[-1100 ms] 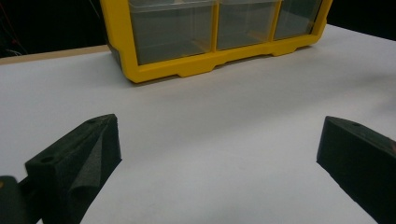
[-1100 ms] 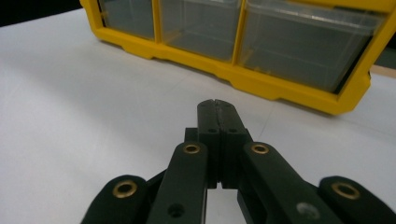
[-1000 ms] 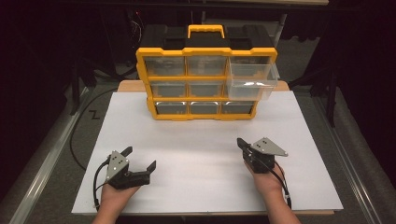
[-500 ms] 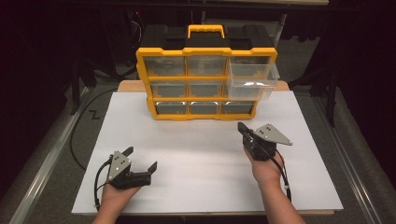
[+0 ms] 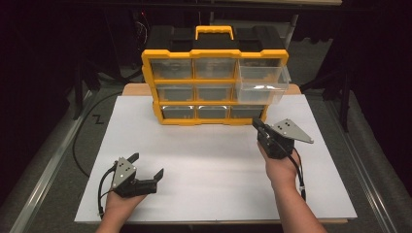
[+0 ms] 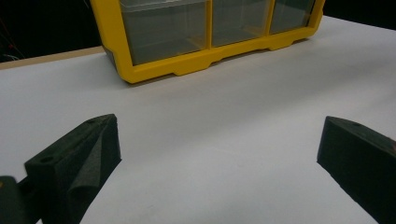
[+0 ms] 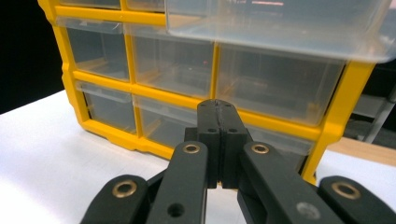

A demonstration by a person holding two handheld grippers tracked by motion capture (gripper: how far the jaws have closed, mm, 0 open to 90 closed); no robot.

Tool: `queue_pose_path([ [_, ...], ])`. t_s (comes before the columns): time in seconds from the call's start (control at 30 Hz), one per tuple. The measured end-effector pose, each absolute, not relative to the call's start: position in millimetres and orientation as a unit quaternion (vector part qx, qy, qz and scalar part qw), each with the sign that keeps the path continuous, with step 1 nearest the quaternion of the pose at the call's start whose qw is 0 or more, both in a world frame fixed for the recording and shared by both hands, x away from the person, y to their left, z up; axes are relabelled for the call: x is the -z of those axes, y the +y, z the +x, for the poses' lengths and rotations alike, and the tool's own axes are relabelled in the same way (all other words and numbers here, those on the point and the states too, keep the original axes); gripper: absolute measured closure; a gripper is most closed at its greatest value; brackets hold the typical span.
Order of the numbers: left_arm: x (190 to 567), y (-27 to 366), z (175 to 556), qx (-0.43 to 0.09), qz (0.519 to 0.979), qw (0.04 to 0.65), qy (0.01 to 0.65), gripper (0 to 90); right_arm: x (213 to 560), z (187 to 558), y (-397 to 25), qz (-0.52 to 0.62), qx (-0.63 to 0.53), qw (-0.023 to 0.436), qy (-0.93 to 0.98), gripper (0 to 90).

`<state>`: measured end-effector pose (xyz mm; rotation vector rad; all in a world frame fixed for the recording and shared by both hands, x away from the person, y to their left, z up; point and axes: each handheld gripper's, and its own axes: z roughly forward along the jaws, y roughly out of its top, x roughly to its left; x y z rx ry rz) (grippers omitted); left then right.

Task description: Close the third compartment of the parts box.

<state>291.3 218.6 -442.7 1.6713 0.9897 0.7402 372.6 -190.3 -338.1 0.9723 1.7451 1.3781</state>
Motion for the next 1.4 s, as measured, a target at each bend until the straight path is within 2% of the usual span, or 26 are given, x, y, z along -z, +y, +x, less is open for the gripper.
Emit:
queue_pose_path([
  [0.9, 442.1, 218.9, 290.8, -0.306, 0.69, 0.514, 0.408, 0.3, 281.2, 380.5, -191.8, 0.379, -0.548, 0.379, 0.642, 90.0],
  [1.4, 441.4, 219.9, 289.9, -0.305, 0.688, 0.517, 0.408, 0.3, 266.2, 382.0, -181.6, 0.371, -0.554, 0.396, 0.632, 90.0],
])
